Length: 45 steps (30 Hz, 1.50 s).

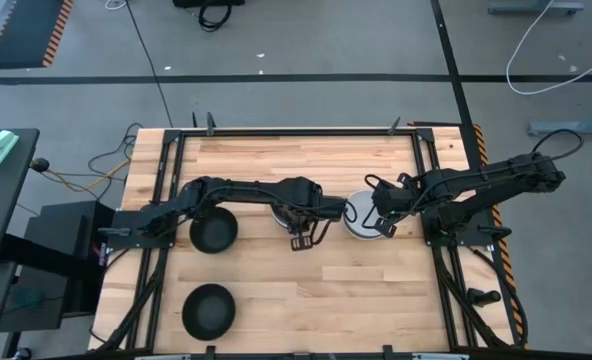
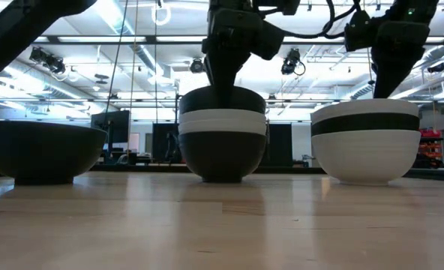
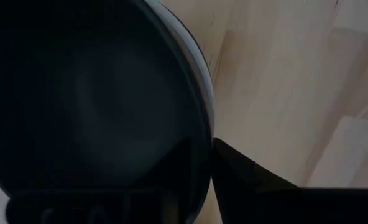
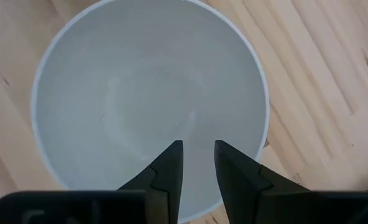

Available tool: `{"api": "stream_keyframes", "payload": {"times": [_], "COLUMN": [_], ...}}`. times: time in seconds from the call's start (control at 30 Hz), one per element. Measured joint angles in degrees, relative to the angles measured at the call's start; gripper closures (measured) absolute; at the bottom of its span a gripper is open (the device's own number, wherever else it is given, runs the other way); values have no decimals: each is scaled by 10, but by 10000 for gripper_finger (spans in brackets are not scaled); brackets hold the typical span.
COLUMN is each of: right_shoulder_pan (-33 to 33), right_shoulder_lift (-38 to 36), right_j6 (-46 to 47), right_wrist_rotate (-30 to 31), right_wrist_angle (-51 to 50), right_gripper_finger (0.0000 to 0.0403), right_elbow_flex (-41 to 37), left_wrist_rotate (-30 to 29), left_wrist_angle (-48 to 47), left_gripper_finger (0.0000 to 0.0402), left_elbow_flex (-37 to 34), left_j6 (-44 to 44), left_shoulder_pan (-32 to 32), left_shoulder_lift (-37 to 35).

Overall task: Nest bowls inside each other
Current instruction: Stack the black bowl on top of the left white stacked bowls

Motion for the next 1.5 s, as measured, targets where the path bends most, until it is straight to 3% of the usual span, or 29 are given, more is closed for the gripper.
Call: {"api": "stream_keyframes", "payload": {"times": [0.5,1.1,1.5], "right_shoulder_pan": [0,0,0], "right_shoulder_lift": [0,0,0], "right_j6": [-2,-2,-2], "right_wrist_rotate": [2,2,3], "right_wrist_angle": [0,0,1], "right_gripper_finger": [303,303,303], "right_elbow_flex": [0,0,0], "left_wrist_rotate": [-32,-30,-40], "left_wrist_angle": [0,3,0], "left_gripper_finger": [381,287,253], "left_elbow_flex": [0,0,23], "left_j6": [-7,-37,-54], "left_shoulder_pan": [-2,0,17], "left_shoulder_lift": [0,-2,-14]}}
